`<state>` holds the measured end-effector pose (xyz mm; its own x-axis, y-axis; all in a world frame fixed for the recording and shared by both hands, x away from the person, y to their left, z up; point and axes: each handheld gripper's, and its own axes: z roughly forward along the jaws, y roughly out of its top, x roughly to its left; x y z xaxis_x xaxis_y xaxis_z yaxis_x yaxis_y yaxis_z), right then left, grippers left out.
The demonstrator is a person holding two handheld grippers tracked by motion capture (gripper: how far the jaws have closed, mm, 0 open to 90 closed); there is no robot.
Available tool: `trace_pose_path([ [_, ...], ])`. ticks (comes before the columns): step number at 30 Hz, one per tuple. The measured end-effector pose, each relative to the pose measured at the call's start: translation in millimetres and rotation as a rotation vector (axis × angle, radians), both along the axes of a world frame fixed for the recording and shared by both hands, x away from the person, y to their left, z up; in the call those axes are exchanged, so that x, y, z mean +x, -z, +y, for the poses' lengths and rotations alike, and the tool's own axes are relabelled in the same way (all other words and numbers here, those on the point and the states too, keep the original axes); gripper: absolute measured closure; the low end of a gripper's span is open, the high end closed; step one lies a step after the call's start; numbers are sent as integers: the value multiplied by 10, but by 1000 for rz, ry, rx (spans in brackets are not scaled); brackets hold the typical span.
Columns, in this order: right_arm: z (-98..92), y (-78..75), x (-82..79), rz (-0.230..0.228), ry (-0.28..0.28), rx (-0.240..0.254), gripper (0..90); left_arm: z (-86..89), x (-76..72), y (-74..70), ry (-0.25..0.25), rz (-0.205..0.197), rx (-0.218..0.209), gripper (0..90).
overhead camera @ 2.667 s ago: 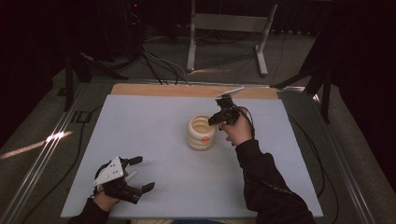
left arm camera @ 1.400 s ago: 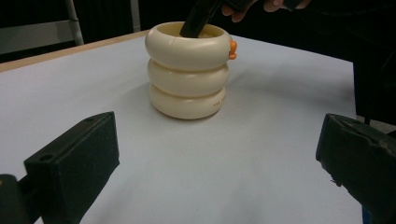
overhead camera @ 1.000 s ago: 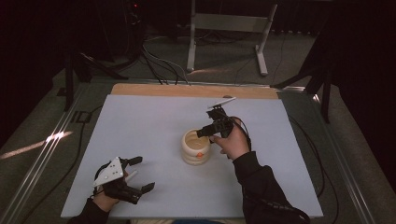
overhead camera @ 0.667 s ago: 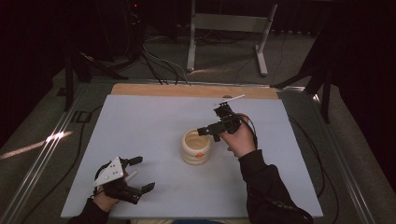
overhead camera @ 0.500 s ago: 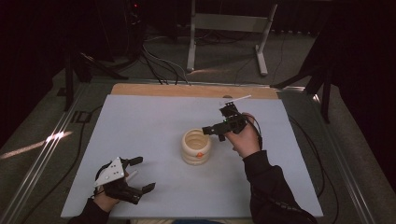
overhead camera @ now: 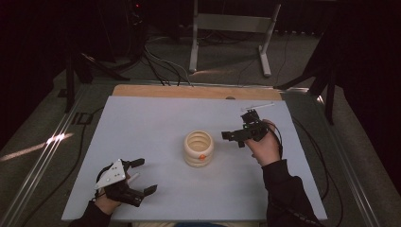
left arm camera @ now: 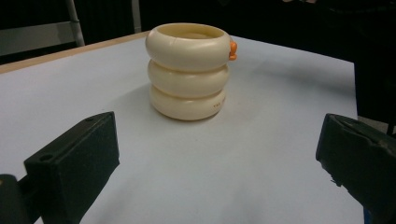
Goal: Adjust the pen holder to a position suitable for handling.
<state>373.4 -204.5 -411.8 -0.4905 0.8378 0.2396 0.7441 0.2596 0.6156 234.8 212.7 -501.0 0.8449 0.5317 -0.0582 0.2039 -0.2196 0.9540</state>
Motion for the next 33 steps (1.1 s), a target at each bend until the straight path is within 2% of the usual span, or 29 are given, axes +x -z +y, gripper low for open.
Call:
trace_pose_path([
  [9, -243, 169, -174, -56, 33, 23, 0, -1, -2, -1, -2, -2, 1, 1],
  [10, -266, 189, -195, -65, 38, 15, 0, -1, -2, -1, -2, -1, 1, 1],
  [15, -383, 317, -271, -63, 36, 26, 0, -4, -1, 0, -1, 1, 2, 1],
  [22, -538, 525, -381, -92, 35, 37, 0, -3, -1, -1, -2, 1, 1, 1],
  [26, -600, 646, -449, -97, 35, 20, 0, -1, 1, 1, -1, 3, -2, 1],
  [28, -639, 695, -491, -103, 37, 43, 0, -1, 2, 0, -3, 2, -1, 1],
  [30, -675, 739, -532, -115, 38, 60, 0, -1, 3, 2, -4, 4, -5, 1],
  [33, -705, 784, -597, -142, 35, 52, 0, 5, 6, 5, -4, 6, -6, 1],
])
